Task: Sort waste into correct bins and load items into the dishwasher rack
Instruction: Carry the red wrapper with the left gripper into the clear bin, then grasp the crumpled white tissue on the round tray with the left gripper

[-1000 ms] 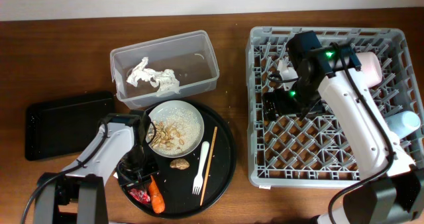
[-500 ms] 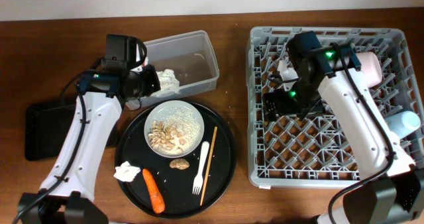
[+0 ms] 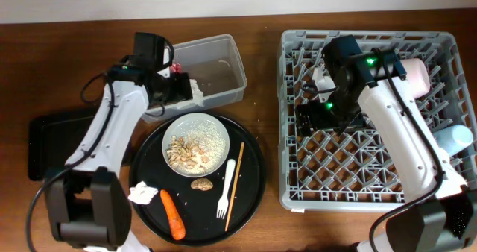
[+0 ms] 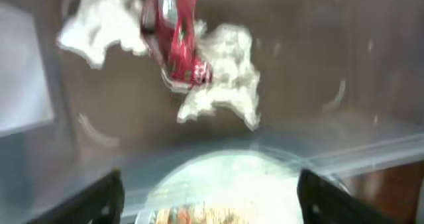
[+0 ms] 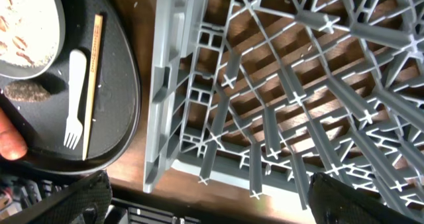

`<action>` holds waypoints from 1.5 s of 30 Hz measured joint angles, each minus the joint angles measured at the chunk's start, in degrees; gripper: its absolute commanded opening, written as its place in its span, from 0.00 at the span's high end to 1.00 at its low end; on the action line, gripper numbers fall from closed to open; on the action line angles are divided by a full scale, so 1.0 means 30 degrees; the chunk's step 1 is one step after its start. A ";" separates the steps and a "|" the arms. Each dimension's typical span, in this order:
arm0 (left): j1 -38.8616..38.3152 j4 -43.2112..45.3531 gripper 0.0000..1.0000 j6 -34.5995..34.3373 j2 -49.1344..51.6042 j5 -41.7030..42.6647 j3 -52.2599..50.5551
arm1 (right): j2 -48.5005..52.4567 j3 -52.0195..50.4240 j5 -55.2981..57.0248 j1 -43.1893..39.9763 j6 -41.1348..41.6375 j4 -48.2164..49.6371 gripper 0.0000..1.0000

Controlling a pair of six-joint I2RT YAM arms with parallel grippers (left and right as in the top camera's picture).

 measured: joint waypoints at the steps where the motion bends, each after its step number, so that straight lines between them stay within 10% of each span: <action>1: 0.0000 -0.2149 0.01 0.0131 -0.0568 0.0015 0.0335 | 0.0000 0.0000 -0.0007 0.0000 -0.0007 0.0007 0.02; 7: 0.0000 -1.2393 0.01 -0.3373 -0.2346 -0.3213 0.0452 | 0.0000 -0.0007 0.0000 0.0000 -0.0699 -0.0015 0.02; 18: 0.0933 -0.7446 0.01 -0.6339 -0.2375 -0.3067 -0.7453 | 0.0000 -0.0007 0.0000 0.0000 -0.1056 -0.0270 0.02; 30: 0.1494 -0.4291 0.99 -0.6608 -0.2375 -0.2790 -1.0644 | 0.0000 -0.0007 0.0000 0.0000 -0.1151 -0.0284 0.02; 35: 0.1494 -0.3883 1.00 -0.6601 -0.2375 -0.2790 -1.0644 | 0.0000 -0.0007 0.0000 0.0000 -0.1158 -0.0277 0.02; 36: 0.1494 -0.4036 0.87 -0.6594 -0.2375 -0.2805 -1.0630 | 0.0000 -0.0007 0.0000 0.0000 -0.1195 -0.0277 0.02; 37: 0.1494 -0.4495 0.32 -0.6594 -0.2375 -0.2863 -1.0513 | 0.0000 -0.0007 0.0000 0.0000 -0.1217 -0.0277 0.02; 38: 0.1494 -0.5209 0.23 -0.6543 -0.2375 -0.2973 -1.0163 | 0.0000 -0.0007 0.0000 0.0000 -0.1246 -0.0299 0.02; 45: 0.1494 -0.5595 0.16 -0.6535 -0.3002 -0.3832 -0.9449 | 0.0000 -0.0015 0.0000 0.0000 -0.1406 -0.0270 0.02</action>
